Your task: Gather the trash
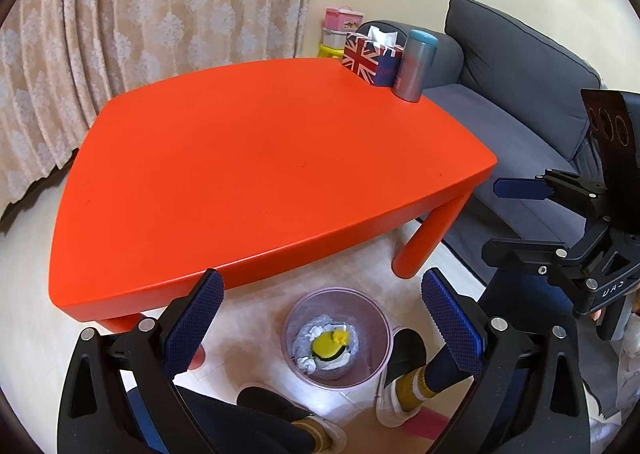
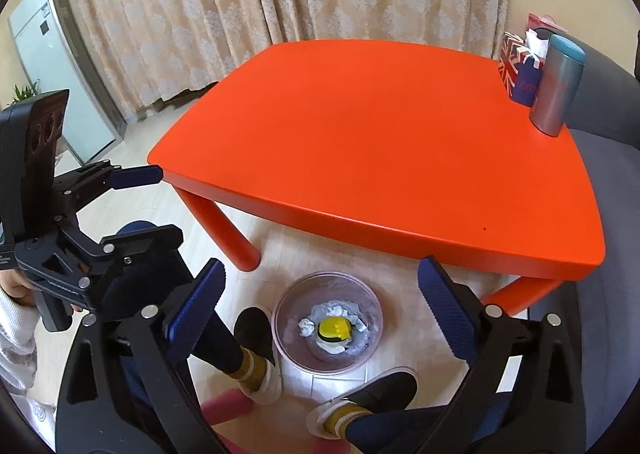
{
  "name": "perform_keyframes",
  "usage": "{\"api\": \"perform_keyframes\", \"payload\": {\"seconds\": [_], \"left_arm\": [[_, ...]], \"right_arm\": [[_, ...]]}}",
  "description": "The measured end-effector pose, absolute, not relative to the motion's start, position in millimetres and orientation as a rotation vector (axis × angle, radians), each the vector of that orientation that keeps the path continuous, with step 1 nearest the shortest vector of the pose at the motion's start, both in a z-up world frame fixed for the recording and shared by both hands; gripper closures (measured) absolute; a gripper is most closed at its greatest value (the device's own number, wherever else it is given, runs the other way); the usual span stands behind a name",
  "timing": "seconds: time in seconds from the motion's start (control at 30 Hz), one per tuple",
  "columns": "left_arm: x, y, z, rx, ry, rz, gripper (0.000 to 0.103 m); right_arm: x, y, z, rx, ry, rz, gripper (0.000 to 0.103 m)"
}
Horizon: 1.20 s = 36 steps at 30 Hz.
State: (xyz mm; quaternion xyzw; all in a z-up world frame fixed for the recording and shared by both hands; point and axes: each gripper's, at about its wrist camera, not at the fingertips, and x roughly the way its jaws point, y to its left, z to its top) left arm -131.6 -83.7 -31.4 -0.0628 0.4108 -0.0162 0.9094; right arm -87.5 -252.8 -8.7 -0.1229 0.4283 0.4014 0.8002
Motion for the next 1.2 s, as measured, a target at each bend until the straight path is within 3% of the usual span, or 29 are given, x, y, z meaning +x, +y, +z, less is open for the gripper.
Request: {"api": "perform_keyframes", "payload": {"seconds": [0.67,1.2], "left_arm": [[-135,-83,-17,-0.117,0.834,-0.031,0.008],[-115,-50,33,-0.087,0.758,0.052,0.008]], "right_arm": [[-79,-265,8,-0.25,0.895,0.769,0.004],[-47,-262,64,-0.27,0.791,0.711,0.004]]}}
